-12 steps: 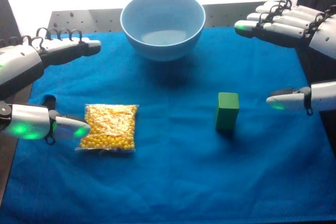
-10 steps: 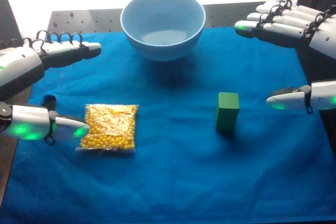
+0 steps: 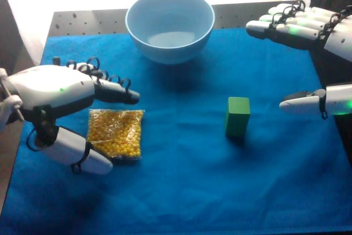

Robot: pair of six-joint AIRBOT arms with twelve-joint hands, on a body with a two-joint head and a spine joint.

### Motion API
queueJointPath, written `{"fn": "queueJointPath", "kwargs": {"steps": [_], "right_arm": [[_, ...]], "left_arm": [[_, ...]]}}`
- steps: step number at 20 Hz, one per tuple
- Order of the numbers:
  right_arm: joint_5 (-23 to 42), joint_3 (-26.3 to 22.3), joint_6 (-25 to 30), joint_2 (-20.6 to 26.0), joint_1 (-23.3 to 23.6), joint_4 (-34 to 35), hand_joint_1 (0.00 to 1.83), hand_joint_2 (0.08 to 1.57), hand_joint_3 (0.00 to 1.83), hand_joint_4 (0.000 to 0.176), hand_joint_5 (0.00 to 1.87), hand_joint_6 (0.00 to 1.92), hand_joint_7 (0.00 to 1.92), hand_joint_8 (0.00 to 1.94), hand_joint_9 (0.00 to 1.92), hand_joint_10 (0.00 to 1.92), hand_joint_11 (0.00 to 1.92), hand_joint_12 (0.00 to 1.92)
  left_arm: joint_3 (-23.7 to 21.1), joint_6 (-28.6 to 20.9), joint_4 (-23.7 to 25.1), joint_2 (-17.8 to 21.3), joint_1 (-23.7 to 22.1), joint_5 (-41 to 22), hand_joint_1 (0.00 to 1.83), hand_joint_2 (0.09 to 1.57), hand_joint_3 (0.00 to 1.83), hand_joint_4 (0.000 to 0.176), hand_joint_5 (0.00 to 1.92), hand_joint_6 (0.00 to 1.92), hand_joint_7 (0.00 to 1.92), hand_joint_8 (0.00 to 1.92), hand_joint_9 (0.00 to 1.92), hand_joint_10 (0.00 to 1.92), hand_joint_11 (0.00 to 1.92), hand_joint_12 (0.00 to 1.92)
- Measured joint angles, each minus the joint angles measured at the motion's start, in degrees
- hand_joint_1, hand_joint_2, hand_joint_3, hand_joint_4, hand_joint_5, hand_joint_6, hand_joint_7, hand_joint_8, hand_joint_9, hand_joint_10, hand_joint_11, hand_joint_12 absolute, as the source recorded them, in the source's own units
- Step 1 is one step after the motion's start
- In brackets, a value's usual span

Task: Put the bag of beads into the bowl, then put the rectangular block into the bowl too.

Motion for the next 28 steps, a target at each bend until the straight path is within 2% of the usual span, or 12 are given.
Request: {"fn": "queueJointPath", "kwargs": {"steps": [3, 6, 7, 8, 10, 15, 17, 19, 21, 23, 25, 28], "right_arm": [[-0.02, 0.02, 0.02, -0.07, 0.00, 0.00, 0.66, 1.03, 0.00, 0.175, 0.07, 0.00, 0.15, 0.01, 0.11, 0.01, 0.10, 0.05], [-0.07, 0.02, 0.00, -0.11, 0.00, -0.07, 0.65, 1.03, 0.00, 0.176, 0.09, 0.01, 0.19, 0.02, 0.13, 0.02, 0.11, 0.07], [-0.07, 0.02, 0.00, -0.11, 0.00, -0.04, 0.65, 1.04, 0.00, 0.176, 0.09, 0.01, 0.19, 0.02, 0.13, 0.01, 0.11, 0.07], [-0.09, 0.07, 0.02, -0.11, 0.00, 0.00, 0.67, 1.04, 0.00, 0.176, 0.10, 0.01, 0.19, 0.01, 0.13, 0.01, 0.10, 0.07], [-0.09, 0.13, 0.00, -0.11, 0.00, 0.04, 0.66, 1.05, 0.00, 0.169, 0.10, 0.01, 0.20, 0.01, 0.14, 0.01, 0.09, 0.07], [-0.09, 0.26, 0.00, -0.13, 0.00, -0.02, 0.63, 1.08, 0.01, 0.169, 0.10, 0.00, 0.20, 0.00, 0.16, 0.01, 0.12, 0.10], [-0.07, 0.31, 0.00, -0.13, 0.00, 0.07, 0.63, 1.09, 0.01, 0.164, 0.10, 0.00, 0.21, 0.00, 0.17, 0.01, 0.14, 0.11], [-0.09, 0.50, 0.00, -0.39, 0.00, 0.39, 0.62, 1.08, 0.00, 0.169, 0.10, 0.00, 0.22, 0.01, 0.18, 0.01, 0.14, 0.12], [-0.07, 0.74, 0.02, -0.81, 0.00, 0.44, 0.60, 1.08, 0.00, 0.170, 0.10, 0.00, 0.23, 0.01, 0.18, 0.01, 0.13, 0.13], [-0.11, 1.84, 0.02, -1.57, -0.02, 0.44, 0.60, 1.09, 0.01, 0.165, 0.10, 0.00, 0.22, 0.00, 0.17, 0.00, 0.10, 0.12], [-0.26, 2.43, 0.02, -1.92, 0.00, 0.66, 0.59, 1.10, 0.01, 0.175, 0.09, 0.00, 0.21, 0.00, 0.14, 0.00, 0.05, 0.10], [-0.02, 3.10, 0.11, -2.51, 0.33, -0.24, 0.58, 1.09, 0.00, 0.172, 0.10, 0.00, 0.21, 0.00, 0.14, 0.00, 0.05, 0.11]], "left_arm": [[0.00, 6.93, -0.98, -0.72, -1.33, 3.96, 0.79, 0.91, 0.00, 0.046, 0.54, 0.01, 0.68, 0.01, 0.62, 0.02, 0.00, 0.88], [0.02, 11.89, -3.91, -1.75, -2.51, 4.63, 0.93, 1.01, 0.00, 0.000, 0.79, 0.02, 0.90, 0.03, 0.79, 0.05, 0.02, 1.10], [0.02, 11.91, -4.24, -1.75, -2.51, 4.76, 1.08, 1.07, 0.02, 0.000, 0.97, 0.73, 1.05, 0.11, 0.92, 0.22, 0.12, 1.31], [0.13, 11.89, -4.57, -1.75, -2.54, 4.61, 1.22, 1.12, 0.01, 0.000, 0.95, 0.81, 0.98, 1.03, 0.75, 0.96, 0.16, 1.57], [0.26, 11.87, -5.64, -1.75, -2.62, 3.58, 1.19, 1.17, 0.00, 0.000, 0.84, 1.15, 0.90, 1.21, 0.69, 1.34, 0.37, 1.68], [-2.01, 11.93, -5.68, 2.32, -5.88, 2.95, 1.22, 1.14, 0.00, 0.000, 0.84, 1.17, 1.01, 1.02, 0.90, 1.15, 0.79, 1.54], [-2.64, 12.00, -4.22, 4.50, -10.43, -1.27, 1.24, 1.13, 0.00, 0.000, 0.89, 1.02, 0.98, 1.18, 0.87, 1.32, 0.78, 1.61], [-1.33, 11.93, -2.73, 3.98, -15.28, -3.96, 1.27, 1.08, 0.00, 0.000, 0.99, 0.82, 1.10, 1.01, 0.94, 1.25, 0.76, 1.58], [3.04, 11.98, -3.72, -0.24, -20.41, -4.83, 1.25, 1.10, 0.00, 0.000, 0.89, 1.07, 1.14, 0.81, 1.01, 0.99, 0.88, 1.41], [8.13, 11.96, -5.55, -5.01, -23.71, -4.55, 1.26, 1.08, 0.00, 0.000, 0.92, 1.03, 1.17, 0.76, 1.09, 0.81, 0.89, 1.35], [12.72, 17.40, -11.04, -10.08, -26.14, -1.44, 1.38, 1.10, 0.00, 0.000, 0.86, 1.09, 1.07, 0.81, 0.97, 1.14, 0.79, 1.30], [21.00, 21.92, -19.39, -18.32, -26.99, 1.79, 1.38, 1.10, 0.00, 0.000, 0.83, 1.11, 1.03, 0.87, 1.05, 1.05, 0.84, 1.20]]}}
